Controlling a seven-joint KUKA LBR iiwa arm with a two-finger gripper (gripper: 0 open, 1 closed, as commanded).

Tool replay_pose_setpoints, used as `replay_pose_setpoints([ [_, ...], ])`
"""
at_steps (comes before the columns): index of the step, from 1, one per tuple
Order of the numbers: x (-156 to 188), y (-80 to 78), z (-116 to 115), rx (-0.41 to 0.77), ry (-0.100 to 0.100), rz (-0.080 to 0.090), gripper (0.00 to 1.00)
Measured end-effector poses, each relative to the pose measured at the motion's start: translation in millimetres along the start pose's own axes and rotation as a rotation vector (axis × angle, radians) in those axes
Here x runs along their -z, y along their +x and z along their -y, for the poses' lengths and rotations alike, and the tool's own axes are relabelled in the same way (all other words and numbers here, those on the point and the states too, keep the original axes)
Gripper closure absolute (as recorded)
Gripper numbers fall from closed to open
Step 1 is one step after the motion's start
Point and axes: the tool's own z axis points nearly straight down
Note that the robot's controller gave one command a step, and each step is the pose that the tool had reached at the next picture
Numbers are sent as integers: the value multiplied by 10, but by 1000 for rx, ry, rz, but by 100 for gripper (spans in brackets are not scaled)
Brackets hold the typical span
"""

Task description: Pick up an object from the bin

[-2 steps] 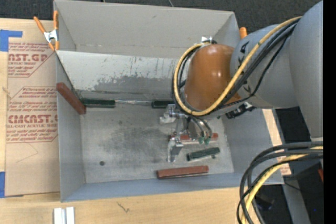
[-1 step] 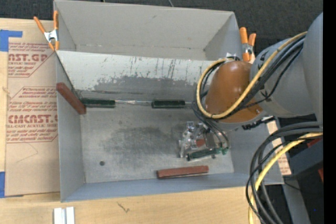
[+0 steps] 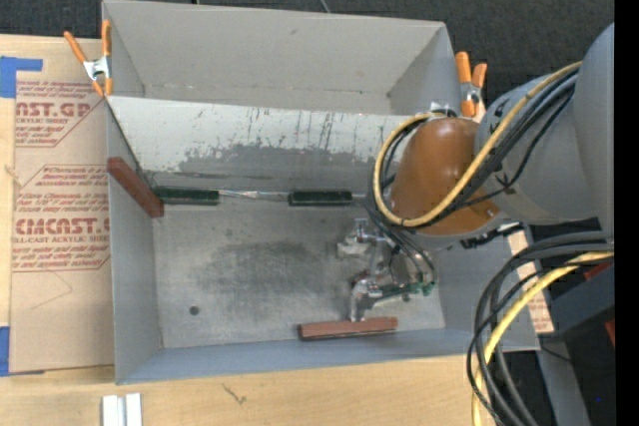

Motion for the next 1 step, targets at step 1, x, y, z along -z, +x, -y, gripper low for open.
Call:
replay_pose_setpoints([
  [1, 0, -1, 0, 0, 0, 0, 0],
])
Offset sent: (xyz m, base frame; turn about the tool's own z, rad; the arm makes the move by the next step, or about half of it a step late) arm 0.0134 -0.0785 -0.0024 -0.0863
